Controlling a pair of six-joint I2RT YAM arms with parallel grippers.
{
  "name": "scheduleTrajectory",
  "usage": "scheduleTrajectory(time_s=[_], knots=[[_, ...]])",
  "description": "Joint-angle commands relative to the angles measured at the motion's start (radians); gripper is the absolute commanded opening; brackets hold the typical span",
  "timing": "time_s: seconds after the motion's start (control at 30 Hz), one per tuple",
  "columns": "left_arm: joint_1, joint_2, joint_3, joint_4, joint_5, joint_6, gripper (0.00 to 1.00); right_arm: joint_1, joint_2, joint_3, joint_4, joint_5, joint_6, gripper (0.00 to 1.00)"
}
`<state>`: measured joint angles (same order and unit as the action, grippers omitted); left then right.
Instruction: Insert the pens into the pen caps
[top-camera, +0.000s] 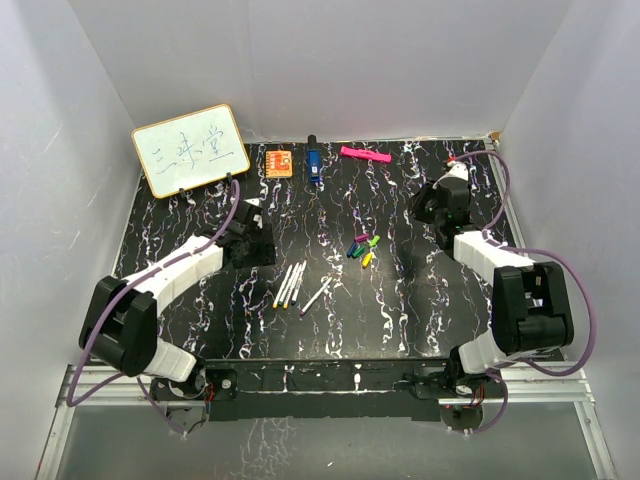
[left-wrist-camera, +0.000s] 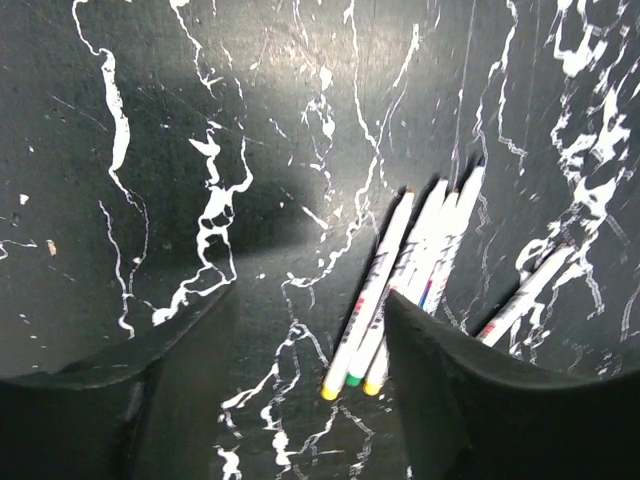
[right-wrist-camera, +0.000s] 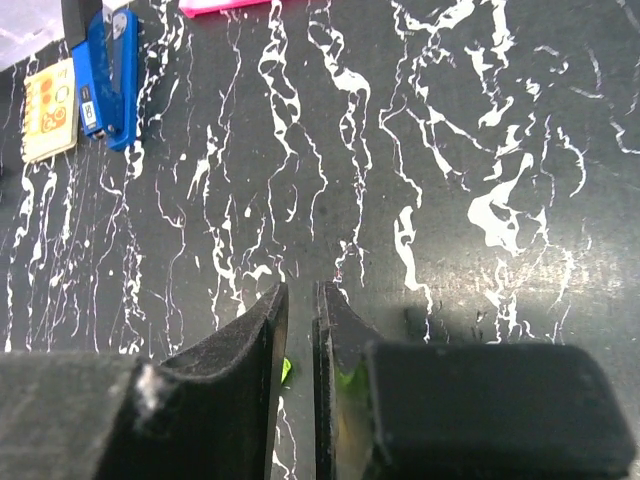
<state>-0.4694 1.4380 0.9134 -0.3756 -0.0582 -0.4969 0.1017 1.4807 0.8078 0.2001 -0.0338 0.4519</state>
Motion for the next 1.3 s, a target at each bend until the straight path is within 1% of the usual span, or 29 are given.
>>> scheduleTrajectory(time_s=[0.0,0.07,0.17,0.23,0.3,0.43,0.57,1.07,1.17,1.27], knots=[[-0.023,-0.013,0.013,-0.083,0.014,-0.033,0.50,-0.015,0.031,0.024,0.060,-0.137,0.038,0.19],[-0.035,0.009,0.026,-0.102,0.008,-0.023,0.47,-0.015,0.027,0.026,0.050,-0.135,0.037,0.25],[-0.064,0.064,0.049,-0.132,-0.010,0.004,0.40,-0.016,0.007,0.030,0.031,-0.118,0.029,0.29],[-0.089,0.104,0.067,-0.148,-0.029,0.018,0.39,-0.010,-0.008,0.032,0.017,-0.104,0.024,0.35],[-0.117,0.139,0.084,-0.160,-0.064,0.024,0.39,0.002,-0.021,0.039,-0.004,-0.068,0.014,0.37],[-0.156,0.181,0.107,-0.158,-0.120,0.030,0.42,0.045,-0.047,0.049,-0.040,0.014,-0.013,0.34],[-0.167,0.204,0.115,-0.147,-0.145,0.031,0.44,0.067,-0.058,0.049,-0.050,0.040,-0.017,0.34],[-0.184,0.265,0.105,-0.114,-0.120,0.038,0.43,0.084,-0.072,0.039,-0.056,0.072,-0.018,0.34],[-0.187,0.279,0.108,-0.127,-0.131,0.033,0.40,0.087,-0.071,0.038,-0.057,0.077,-0.017,0.34],[-0.187,0.298,0.115,-0.145,-0.143,0.023,0.31,0.088,-0.073,0.036,-0.060,0.078,-0.016,0.34]])
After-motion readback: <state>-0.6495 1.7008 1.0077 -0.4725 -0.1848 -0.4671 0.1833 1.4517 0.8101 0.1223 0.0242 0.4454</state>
